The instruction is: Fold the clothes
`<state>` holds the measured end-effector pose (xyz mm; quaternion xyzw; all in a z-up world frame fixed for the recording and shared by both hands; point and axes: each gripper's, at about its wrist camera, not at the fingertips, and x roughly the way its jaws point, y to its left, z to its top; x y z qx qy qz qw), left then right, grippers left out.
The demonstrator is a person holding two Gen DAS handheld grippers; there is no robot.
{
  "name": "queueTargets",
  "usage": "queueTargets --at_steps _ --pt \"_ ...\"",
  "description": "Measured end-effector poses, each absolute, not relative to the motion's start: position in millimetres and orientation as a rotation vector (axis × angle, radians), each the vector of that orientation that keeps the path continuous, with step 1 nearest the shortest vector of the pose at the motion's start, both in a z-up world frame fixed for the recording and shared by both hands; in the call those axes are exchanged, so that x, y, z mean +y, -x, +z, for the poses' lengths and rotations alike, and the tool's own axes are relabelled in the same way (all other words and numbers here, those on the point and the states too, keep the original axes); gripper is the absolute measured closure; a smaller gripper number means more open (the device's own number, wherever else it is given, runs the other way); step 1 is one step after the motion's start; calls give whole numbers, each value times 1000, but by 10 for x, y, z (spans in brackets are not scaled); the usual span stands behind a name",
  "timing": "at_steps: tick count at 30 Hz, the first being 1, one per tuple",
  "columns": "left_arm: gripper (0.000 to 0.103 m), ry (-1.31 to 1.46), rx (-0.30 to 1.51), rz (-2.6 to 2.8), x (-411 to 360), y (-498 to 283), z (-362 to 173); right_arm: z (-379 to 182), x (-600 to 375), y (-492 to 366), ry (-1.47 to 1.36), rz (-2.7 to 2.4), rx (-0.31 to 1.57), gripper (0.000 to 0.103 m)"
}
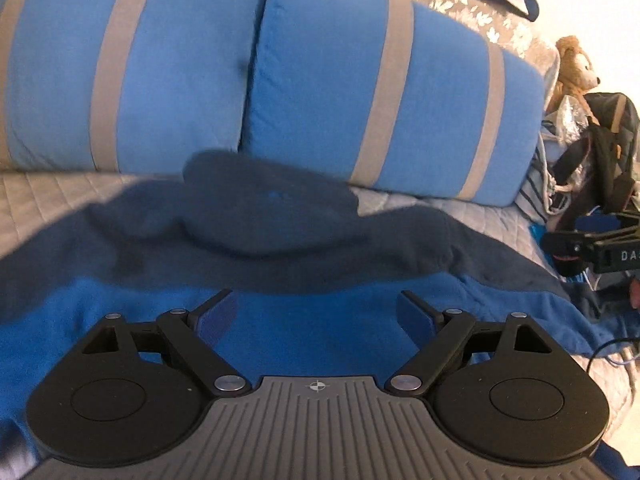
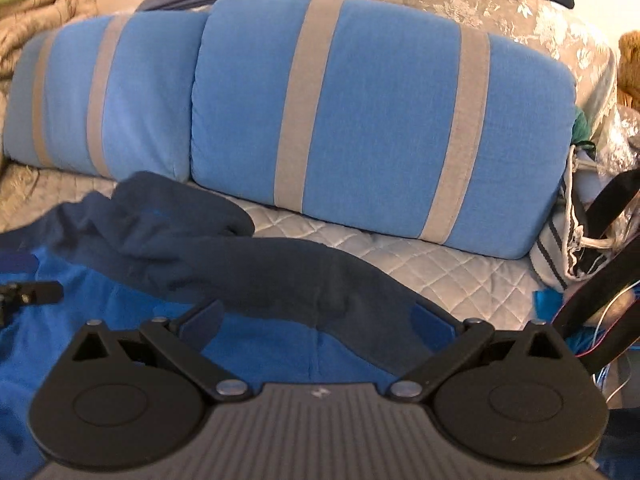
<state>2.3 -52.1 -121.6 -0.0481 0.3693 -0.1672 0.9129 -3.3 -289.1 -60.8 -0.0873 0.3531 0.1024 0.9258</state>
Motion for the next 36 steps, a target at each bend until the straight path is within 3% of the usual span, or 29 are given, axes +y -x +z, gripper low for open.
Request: queueTargets --at_steps 10,25,36 --pt "16 173 671 -303 -355 186 -1357 -424 -2517 176 309 216 690 0" --pt "16 220 602 -265 -338 355 -1079 -155 -1746 -166 334 291 657 0" --pt "16 72 657 -65 -402 235 -1107 -738 -1763 -1122 -40 353 877 0"
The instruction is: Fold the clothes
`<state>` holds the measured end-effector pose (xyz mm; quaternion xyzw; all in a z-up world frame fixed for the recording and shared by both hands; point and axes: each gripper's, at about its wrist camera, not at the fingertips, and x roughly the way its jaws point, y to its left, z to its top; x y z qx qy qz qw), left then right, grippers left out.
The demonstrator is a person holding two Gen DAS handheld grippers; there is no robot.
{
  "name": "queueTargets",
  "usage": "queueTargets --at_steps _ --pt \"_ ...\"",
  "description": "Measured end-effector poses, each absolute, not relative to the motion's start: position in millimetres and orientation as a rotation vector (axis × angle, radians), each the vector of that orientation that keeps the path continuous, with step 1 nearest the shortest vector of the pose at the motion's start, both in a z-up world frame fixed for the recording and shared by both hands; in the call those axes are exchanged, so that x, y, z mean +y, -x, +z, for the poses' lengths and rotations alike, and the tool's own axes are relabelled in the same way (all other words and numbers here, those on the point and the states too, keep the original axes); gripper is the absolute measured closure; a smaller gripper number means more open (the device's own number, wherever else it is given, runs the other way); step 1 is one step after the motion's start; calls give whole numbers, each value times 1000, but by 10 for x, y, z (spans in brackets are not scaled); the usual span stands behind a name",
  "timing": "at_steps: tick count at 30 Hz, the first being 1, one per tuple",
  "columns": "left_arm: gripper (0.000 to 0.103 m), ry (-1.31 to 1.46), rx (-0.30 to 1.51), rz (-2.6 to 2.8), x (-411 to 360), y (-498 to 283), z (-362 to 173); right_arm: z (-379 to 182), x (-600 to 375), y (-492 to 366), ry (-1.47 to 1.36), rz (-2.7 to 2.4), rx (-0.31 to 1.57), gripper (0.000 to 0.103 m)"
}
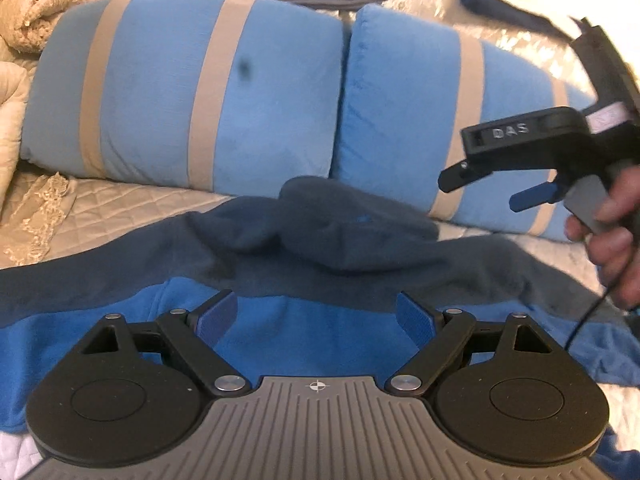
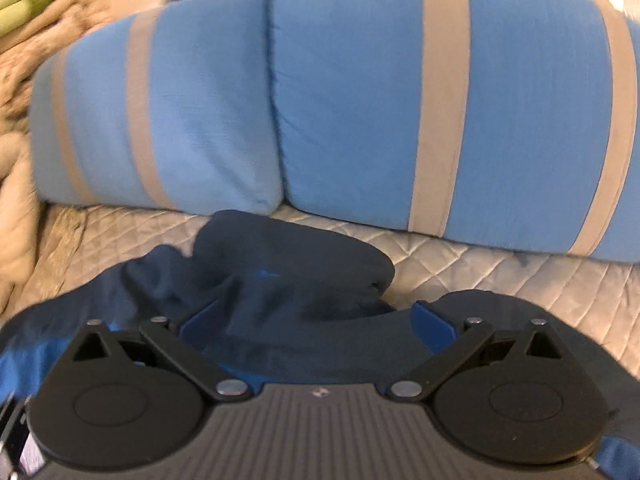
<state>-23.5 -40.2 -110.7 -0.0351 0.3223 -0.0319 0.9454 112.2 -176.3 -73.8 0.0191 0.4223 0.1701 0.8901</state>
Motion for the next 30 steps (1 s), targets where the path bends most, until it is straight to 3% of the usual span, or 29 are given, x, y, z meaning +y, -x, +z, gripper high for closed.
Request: queueTargets --at_steps 16,20,23,30 --pt "16 82 761 -3 -255 108 -1155 -1705 -1912 -2083 -400 260 1013 3" --pt "16 49 759 15 -292 114 -1157 -1801 -1863 -2059 -398 266 983 47" --pt "16 44 763 24 -289 104 -1165 -1762 -1842 -1967 -358 257 923 72" --pt "16 38 752 43 -286 120 -1168 -1382 -1773 -1477 -143 332 725 83"
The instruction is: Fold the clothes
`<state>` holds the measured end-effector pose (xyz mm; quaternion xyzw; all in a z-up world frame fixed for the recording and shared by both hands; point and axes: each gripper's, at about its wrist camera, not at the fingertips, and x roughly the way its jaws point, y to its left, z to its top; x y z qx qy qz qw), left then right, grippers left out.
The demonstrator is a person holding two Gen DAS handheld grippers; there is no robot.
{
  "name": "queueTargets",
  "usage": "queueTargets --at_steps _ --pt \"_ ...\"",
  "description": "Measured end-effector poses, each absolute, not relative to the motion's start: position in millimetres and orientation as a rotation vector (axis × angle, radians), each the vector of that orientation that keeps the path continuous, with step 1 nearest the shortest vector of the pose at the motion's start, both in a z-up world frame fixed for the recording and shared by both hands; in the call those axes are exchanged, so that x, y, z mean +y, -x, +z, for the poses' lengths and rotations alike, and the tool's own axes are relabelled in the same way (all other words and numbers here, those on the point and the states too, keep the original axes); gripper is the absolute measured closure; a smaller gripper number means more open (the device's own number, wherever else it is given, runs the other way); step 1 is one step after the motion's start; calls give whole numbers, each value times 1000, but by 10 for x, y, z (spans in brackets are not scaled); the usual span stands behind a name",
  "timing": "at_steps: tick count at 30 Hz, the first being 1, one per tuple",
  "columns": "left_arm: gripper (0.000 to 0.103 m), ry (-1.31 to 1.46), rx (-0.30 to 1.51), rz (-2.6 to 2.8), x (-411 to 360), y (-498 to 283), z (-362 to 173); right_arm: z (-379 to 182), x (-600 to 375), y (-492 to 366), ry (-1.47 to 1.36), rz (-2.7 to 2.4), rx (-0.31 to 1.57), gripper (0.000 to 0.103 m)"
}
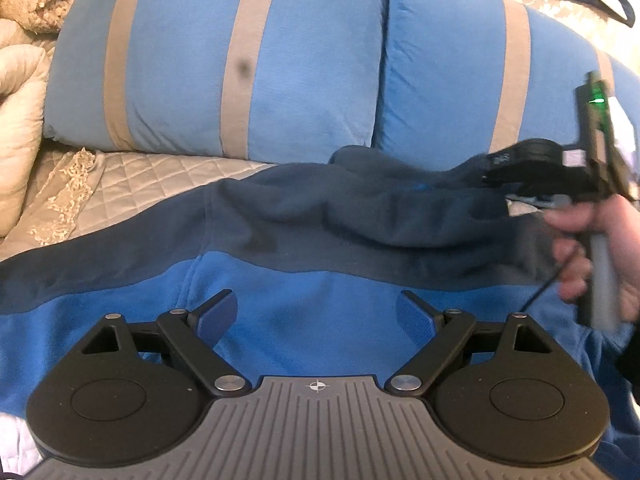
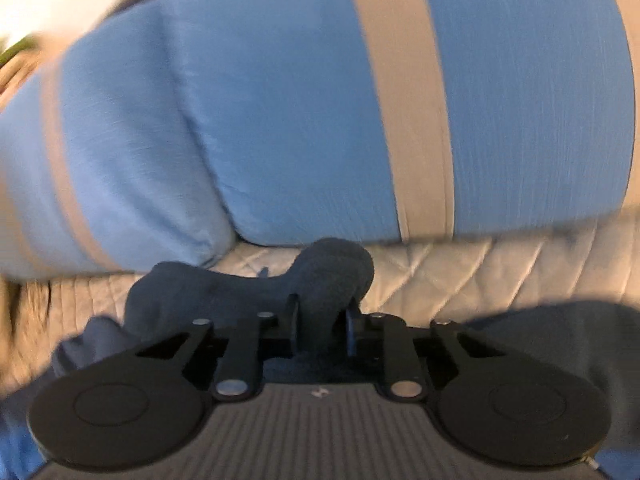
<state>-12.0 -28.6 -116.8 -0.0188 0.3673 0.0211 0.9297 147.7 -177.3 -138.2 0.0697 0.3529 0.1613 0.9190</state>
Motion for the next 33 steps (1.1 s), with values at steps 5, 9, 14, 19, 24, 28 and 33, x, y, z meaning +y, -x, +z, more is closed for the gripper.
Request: queueTargets --at_steps 5,9,14,19,24,28,33 --pt "16 44 739 60 -270 132 -1159 -1155 -1660 -924 91 418 537 85" --pt "16 52 731 68 -249 143 -1151 -1112 -1599 -510 285 522 439 85" --pt "16 73 725 73 -214 146 -1142 -1180 -1551 -30 550 693 393 86" --pt "16 87 715 73 -193 145 -1139 -1295 -1594 324 730 830 463 86" --pt "16 88 729 81 -186 130 -1168 -1378 -1611 422 803 864 565 82" --pt "16 94 732 81 -171 132 -1167 -1305 -1674 422 791 825 628 44" --pt "16 109 730 83 -160 125 -1165 -936 -1742 333 557 720 636 18"
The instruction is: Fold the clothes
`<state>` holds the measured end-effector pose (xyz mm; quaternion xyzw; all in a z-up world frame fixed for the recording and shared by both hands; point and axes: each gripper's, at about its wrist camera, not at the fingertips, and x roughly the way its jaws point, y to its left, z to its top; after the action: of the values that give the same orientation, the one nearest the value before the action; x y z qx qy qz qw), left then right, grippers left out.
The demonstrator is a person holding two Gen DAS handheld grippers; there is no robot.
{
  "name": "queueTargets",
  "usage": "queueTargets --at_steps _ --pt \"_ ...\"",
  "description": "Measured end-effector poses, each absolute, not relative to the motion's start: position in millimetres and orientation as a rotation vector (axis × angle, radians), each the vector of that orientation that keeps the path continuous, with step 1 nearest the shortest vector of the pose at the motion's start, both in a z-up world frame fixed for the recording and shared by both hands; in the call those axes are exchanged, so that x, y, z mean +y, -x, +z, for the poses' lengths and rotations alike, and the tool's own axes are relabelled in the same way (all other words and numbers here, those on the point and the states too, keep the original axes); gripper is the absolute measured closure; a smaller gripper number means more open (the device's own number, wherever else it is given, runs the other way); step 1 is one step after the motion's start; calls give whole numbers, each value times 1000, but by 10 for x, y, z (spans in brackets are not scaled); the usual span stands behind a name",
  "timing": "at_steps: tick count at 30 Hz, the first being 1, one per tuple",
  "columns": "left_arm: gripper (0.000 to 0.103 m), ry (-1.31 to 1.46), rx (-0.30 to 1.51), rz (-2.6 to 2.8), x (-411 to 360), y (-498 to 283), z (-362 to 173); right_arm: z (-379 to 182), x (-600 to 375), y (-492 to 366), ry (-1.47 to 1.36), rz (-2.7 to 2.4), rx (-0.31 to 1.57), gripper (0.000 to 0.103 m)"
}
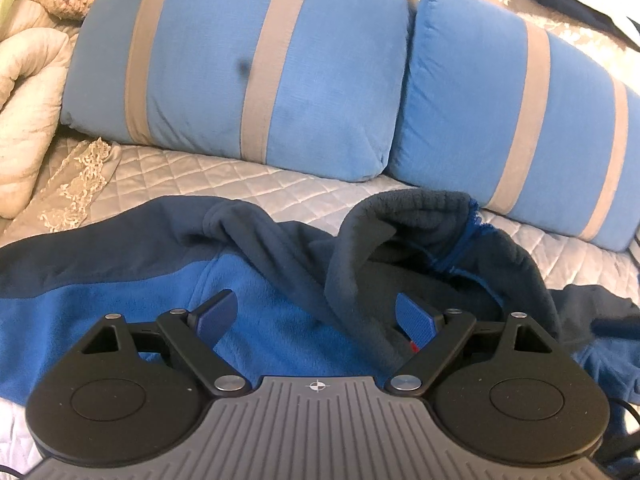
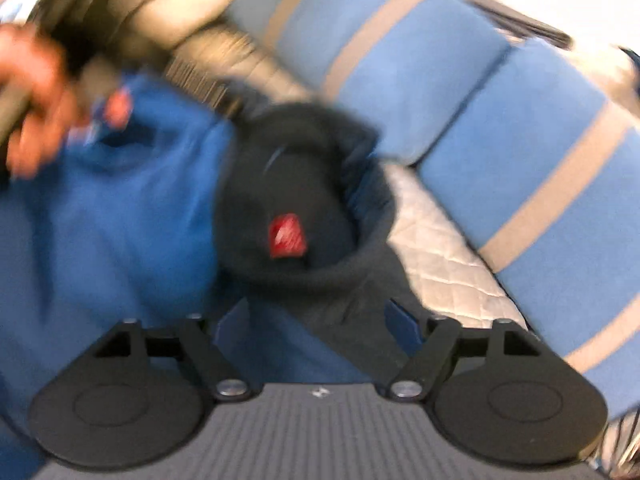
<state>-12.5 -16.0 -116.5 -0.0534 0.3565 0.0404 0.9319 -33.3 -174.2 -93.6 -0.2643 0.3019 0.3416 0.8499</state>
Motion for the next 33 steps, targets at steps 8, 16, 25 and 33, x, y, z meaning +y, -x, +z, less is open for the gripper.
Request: queueTargets --at_steps 8,16,25,33 --pt "16 138 726 82 -99 142 -1196 -832 -1486 -115 246 396 831 21" --pt "16 183 723 71 141 105 -979 -1122 -1756 -69 43 312 853 72" --pt "16 24 868 -105 -53 -476 -1079 -1153 -1851 -115 -32 364 865 88" --pt "59 -82 936 -137 -56 -790 -1300 -1140 -1912 -128 11 378 879 90"
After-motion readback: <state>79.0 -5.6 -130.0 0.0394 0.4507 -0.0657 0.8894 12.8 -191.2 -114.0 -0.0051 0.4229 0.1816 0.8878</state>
